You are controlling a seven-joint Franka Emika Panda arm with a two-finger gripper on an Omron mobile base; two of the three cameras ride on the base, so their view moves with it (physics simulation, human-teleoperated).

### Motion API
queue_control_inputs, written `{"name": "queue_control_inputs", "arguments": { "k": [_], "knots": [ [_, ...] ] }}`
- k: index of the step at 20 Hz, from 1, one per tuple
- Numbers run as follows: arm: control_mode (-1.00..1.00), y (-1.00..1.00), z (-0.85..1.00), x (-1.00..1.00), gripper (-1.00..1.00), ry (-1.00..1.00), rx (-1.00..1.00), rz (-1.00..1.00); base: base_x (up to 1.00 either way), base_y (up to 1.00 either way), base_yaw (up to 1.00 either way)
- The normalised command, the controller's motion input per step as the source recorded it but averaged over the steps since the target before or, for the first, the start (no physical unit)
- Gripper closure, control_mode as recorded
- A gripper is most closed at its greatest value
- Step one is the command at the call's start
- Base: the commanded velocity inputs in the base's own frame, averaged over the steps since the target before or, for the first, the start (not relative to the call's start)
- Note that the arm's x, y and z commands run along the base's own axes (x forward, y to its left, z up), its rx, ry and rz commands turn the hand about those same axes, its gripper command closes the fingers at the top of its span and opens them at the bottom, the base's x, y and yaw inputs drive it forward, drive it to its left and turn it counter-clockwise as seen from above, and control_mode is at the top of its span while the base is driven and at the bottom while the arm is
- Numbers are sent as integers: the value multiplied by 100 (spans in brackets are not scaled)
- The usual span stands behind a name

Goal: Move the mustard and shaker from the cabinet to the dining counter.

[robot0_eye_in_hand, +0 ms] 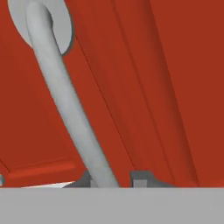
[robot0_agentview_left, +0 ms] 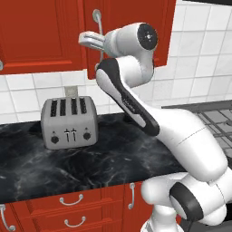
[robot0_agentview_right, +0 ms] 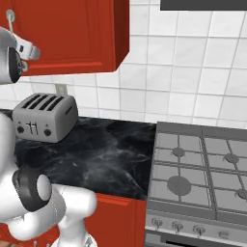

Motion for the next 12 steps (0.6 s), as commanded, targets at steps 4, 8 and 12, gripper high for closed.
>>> {"name": "queue_control_inputs", "arguments": {
  "k": [4,8,12],
  "knots": [
    [-100,-16,0,-93,100,0,14,23,0,0,0],
    [-100,-21,0,-90,100,0,17,18,0,0,0],
    [-100,-26,0,-93,100,0,11,20,0,0,0]
  ]
}}
